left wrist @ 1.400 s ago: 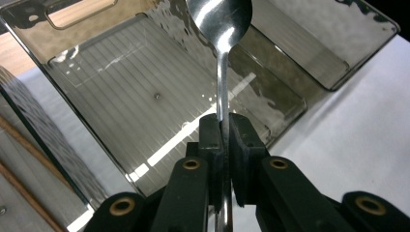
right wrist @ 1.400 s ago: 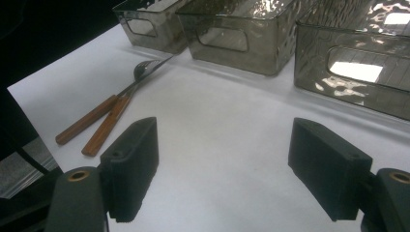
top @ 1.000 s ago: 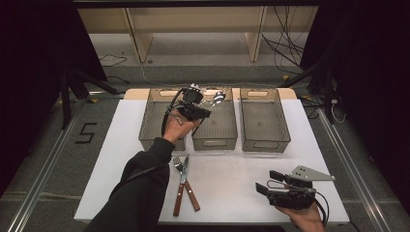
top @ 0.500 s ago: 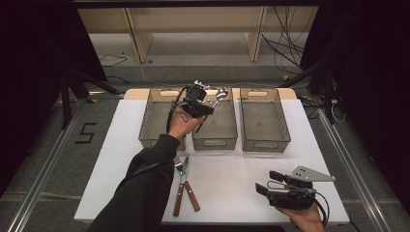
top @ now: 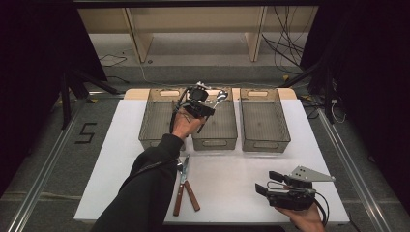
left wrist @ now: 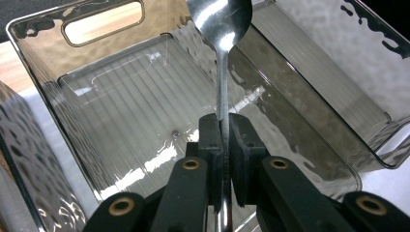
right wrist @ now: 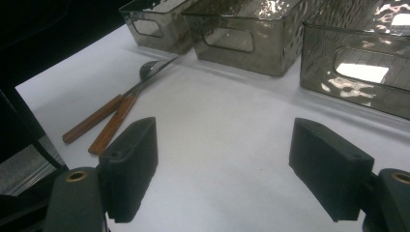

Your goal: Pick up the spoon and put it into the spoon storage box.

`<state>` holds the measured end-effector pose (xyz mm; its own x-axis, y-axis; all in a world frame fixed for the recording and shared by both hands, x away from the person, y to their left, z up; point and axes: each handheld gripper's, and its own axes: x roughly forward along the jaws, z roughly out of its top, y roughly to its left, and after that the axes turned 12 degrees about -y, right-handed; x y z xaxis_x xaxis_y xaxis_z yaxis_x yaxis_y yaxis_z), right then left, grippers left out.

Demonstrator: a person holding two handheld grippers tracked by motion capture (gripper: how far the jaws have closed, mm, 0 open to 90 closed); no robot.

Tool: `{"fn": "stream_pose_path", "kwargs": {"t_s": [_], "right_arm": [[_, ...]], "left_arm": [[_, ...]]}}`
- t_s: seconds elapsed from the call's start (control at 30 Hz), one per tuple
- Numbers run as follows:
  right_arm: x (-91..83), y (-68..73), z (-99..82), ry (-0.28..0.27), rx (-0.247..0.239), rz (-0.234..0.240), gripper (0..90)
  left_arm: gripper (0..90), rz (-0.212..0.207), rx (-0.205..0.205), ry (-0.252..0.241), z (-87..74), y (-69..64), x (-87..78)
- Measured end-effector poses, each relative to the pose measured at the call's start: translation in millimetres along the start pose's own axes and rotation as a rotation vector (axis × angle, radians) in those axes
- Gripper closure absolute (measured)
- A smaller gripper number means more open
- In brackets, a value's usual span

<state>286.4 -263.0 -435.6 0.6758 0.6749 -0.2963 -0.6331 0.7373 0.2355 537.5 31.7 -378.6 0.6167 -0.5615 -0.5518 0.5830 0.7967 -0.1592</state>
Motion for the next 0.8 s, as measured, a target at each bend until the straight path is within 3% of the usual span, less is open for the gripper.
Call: {"fn": "stream_pose_path", "kwargs": {"t_s": [0.37,0.47,0.57,0.8], "right_arm": [[0.3,0.2,-0.2,0.002,0.001,0.003,26.4],[0.5,0.1,-0.4,0.003,0.002,0.005,26.4],[0.8,0.5,-0.3,0.004,0.001,0.007,26.4],[0.6,0.9,0.0,0.001,0.000,0.007,26.4]], "left_arm": [[82.9,0.041,-0.026,0.039,-13.4,3.1,14.5],[66.5,0.040,-0.052,0.043,-12.8,2.8,15.1],[56.8,0.040,-0.046,0.046,-10.0,-0.9,12.7],[44.6,0.008,-0.067,0.037,-5.5,-4.2,1.8]]}}
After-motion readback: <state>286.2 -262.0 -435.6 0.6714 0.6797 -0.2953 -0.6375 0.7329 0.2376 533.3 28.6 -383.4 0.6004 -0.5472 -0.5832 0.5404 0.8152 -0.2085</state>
